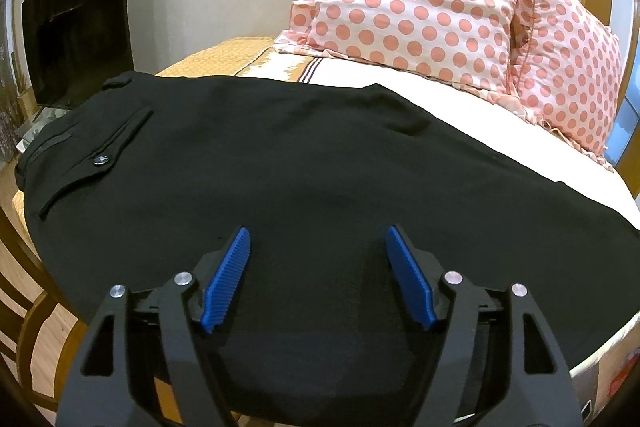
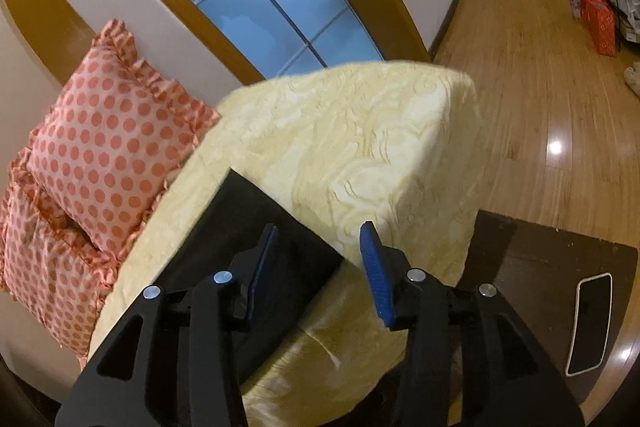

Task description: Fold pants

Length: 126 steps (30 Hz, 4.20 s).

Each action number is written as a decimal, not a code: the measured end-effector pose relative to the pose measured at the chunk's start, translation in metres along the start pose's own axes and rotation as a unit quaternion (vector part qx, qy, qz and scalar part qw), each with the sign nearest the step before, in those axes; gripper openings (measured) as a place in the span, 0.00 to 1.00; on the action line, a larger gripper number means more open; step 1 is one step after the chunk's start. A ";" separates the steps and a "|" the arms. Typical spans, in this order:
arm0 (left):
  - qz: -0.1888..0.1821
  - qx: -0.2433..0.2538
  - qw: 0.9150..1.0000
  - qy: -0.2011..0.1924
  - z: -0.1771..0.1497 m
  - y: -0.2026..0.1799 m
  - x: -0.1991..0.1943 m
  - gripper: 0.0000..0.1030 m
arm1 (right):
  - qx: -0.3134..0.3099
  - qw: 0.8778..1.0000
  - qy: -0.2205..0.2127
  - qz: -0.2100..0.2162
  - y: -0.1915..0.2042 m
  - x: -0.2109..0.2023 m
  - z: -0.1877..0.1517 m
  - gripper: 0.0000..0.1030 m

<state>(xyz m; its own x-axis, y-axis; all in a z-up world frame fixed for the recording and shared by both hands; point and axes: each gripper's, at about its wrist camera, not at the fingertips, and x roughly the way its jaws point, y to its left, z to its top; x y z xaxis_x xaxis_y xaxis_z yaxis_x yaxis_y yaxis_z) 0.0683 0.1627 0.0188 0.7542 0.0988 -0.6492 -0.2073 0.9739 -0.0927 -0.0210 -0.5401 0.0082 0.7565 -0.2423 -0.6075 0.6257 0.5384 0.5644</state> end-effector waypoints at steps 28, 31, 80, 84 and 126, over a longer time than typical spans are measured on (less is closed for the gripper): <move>-0.023 0.036 0.999 -0.019 -0.010 -0.011 0.002 0.98 | -0.174 0.948 -0.001 0.266 0.172 -0.042 -0.038 0.06; -0.030 0.031 0.999 -0.020 -0.009 -0.008 0.001 0.98 | -0.230 0.907 0.051 0.350 0.245 -0.048 -0.077 0.06; -0.002 -0.148 0.985 -0.093 0.011 0.100 -0.053 0.98 | -0.548 0.656 0.223 0.469 0.363 -0.098 -0.395 0.64; 0.010 -0.193 0.976 -0.100 0.007 0.134 -0.063 0.98 | -0.550 0.691 0.158 0.442 0.375 -0.098 -0.385 0.63; -0.050 -0.321 0.944 -0.049 0.002 0.215 -0.028 0.65 | -0.581 0.696 0.198 0.374 0.374 -0.068 -0.408 0.76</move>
<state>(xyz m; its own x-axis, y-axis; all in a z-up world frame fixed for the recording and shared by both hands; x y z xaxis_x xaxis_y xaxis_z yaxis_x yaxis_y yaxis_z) 0.0035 0.3701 0.0184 0.8374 0.0623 -0.5430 -0.4439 0.6571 -0.6093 0.0836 0.0067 0.0325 0.5321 0.5731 -0.6232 -0.6636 0.7394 0.1133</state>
